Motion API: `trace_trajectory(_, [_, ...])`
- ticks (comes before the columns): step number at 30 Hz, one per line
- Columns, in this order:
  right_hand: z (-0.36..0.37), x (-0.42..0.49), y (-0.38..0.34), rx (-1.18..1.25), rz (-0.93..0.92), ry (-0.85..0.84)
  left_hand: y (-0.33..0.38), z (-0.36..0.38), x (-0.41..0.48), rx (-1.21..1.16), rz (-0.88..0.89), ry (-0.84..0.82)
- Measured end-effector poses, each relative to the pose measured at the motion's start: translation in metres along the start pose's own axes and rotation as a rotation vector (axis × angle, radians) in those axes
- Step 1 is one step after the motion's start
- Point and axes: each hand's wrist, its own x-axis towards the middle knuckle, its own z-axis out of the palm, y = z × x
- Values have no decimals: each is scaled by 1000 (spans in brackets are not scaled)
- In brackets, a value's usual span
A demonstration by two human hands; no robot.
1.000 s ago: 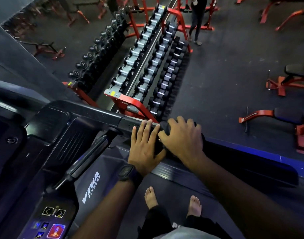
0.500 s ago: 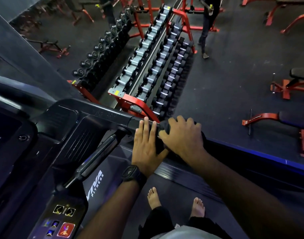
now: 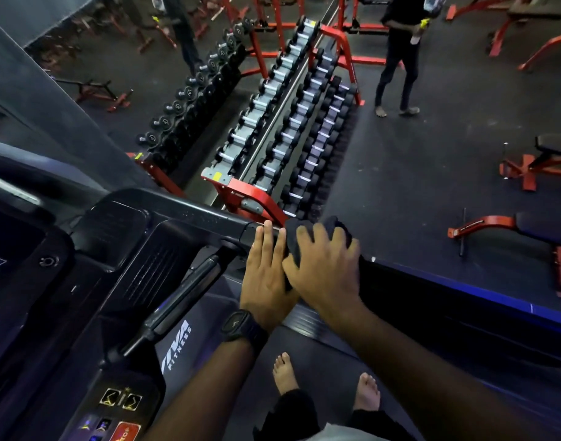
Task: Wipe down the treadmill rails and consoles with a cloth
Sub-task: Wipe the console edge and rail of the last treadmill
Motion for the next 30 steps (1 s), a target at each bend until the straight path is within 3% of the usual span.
trace_trajectory(2, [-3, 12, 0, 48, -32, -14, -2, -1, 2, -15, -9, -3])
trace_trajectory(6, [-9, 49, 6, 270, 21, -237, -3, -5, 1, -51, -14, 11])
trace_trajectory(10, [-3, 12, -8, 16, -43, 1, -11, -6, 5, -17, 11, 0])
trace_trajectory(15, [-8, 54, -7, 242, -1, -234, -18, -8, 2, -84, -25, 52])
trace_trajectory(20, [-4, 19, -13, 49, -73, 5, -20, -6, 9, -70, 15, 69])
trace_trajectory(25, [-11, 61, -5, 223, -50, -244, -22, -11, 7, -97, -33, 36])
trace_trajectory(30, [-7, 26, -23, 32, -92, -44, -32, -14, 8, -99, 1, 36])
